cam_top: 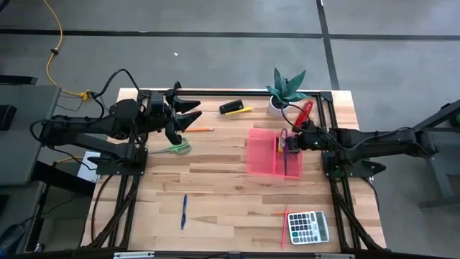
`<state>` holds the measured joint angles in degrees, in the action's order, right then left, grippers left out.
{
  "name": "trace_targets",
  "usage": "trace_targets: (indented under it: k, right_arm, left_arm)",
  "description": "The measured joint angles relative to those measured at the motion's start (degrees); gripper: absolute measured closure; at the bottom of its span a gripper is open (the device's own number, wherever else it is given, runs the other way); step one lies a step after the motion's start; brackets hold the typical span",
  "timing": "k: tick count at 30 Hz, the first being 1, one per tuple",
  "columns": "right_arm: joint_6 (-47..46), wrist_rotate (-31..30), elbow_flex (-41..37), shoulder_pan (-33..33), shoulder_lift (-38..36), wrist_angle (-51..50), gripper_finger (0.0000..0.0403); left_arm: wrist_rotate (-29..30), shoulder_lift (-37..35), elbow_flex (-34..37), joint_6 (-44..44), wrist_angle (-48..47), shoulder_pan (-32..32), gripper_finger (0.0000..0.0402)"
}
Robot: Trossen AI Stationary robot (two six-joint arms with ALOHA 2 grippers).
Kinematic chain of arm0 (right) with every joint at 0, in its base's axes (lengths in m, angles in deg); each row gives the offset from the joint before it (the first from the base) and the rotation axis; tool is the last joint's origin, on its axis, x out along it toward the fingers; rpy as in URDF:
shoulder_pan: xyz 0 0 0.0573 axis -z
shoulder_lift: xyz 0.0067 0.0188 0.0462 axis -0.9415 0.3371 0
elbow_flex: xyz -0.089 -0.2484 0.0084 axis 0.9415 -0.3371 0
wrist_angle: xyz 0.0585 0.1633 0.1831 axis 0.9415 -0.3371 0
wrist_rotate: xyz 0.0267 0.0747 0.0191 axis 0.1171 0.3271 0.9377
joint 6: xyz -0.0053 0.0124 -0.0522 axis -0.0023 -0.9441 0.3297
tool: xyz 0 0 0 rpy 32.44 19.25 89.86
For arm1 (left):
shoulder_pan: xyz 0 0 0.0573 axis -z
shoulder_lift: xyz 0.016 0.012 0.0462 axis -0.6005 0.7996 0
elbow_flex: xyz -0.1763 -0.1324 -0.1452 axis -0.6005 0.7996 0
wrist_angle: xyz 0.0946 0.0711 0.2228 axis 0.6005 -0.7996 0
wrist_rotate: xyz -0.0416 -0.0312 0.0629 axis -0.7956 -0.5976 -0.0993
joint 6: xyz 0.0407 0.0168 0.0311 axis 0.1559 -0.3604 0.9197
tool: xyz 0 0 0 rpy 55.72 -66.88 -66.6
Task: Pack school essentials
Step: Put the purple scissors into the pink supply box
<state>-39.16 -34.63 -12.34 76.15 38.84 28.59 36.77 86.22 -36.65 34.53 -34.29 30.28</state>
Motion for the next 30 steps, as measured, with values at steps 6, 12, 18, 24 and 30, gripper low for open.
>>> trace_targets:
  k: [6, 12, 18, 24, 30]
  right_arm:
    - [-6.88, 3.29, -0.02, 1.3, 2.26, -0.03, 0.0382]
    - [-10.0, 7.34, -0.02, 1.66, 5.25, 0.48, 0.0365]
    - [-12.44, 9.02, -0.02, 1.63, 7.63, 0.82, 0.0362]
    - [-11.22, 10.71, -0.02, 1.63, 7.79, 3.86, 0.0327]
    - [-11.06, 12.38, -0.02, 1.63, 7.66, 1.53, 0.0254]
  left_arm:
    - [1.36, 0.0, 0.0, -0.22, 0.05, -0.09, 0.0206]
    - [1.51, 0.0, -0.01, -0.03, 0.11, -0.09, 0.0206]
    - [1.51, 0.0, -0.01, 0.0, 0.11, -0.09, 0.0206]
    - [1.51, 0.0, -0.02, 0.02, 0.11, -0.32, 0.0206]
    - [1.5, 0.0, -0.02, 0.02, 0.12, -1.2, 0.0206]
